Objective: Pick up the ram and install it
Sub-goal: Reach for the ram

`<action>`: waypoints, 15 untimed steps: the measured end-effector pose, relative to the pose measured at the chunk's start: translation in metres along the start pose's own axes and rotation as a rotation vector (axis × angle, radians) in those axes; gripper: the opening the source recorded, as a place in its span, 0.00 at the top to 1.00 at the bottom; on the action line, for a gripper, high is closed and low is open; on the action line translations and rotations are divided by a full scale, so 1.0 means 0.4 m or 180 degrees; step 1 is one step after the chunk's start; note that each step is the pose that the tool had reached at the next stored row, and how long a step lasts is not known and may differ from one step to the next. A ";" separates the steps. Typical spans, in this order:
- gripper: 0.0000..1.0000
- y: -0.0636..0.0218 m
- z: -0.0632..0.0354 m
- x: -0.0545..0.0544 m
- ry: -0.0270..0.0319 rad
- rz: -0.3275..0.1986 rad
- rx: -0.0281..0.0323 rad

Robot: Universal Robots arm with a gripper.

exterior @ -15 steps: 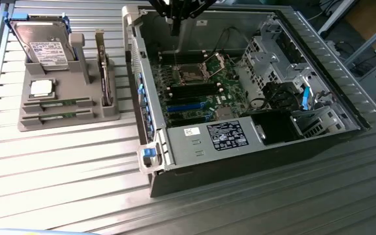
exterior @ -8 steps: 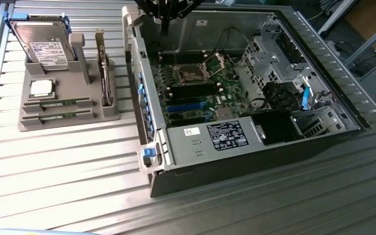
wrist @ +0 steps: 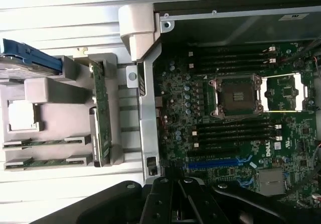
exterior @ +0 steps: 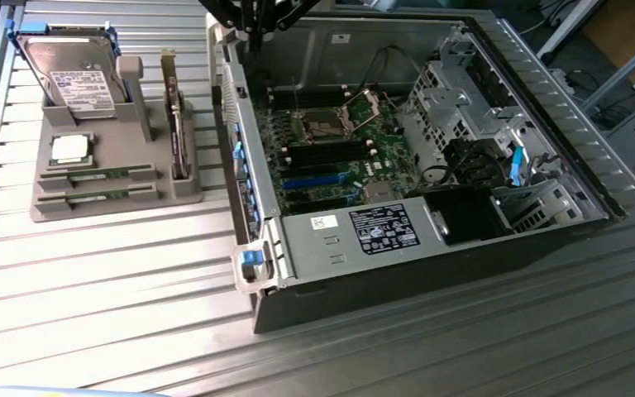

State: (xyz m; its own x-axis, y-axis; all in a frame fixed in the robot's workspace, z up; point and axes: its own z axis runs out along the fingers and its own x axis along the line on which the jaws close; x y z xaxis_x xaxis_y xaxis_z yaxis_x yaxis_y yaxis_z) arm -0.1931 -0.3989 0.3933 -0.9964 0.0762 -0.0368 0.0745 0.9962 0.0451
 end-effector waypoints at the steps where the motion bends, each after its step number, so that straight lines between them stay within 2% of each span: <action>1: 0.89 -0.001 0.000 0.008 -0.0001 0.0000 0.0000; 6: 0.89 -0.003 -0.001 0.035 -0.0007 0.0000 0.0000; 9: 0.89 -0.005 -0.003 0.070 -0.0015 0.0000 -0.0001; 13: 0.89 -0.007 -0.004 0.089 -0.0019 -0.0001 -0.0001; 15: 0.89 -0.008 -0.005 0.113 -0.0027 -0.0001 -0.0002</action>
State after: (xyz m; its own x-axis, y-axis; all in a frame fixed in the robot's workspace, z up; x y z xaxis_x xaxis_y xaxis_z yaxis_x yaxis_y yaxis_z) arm -0.2386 -0.3989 0.3933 -0.9961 0.0762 -0.0451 0.0742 0.9962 0.0456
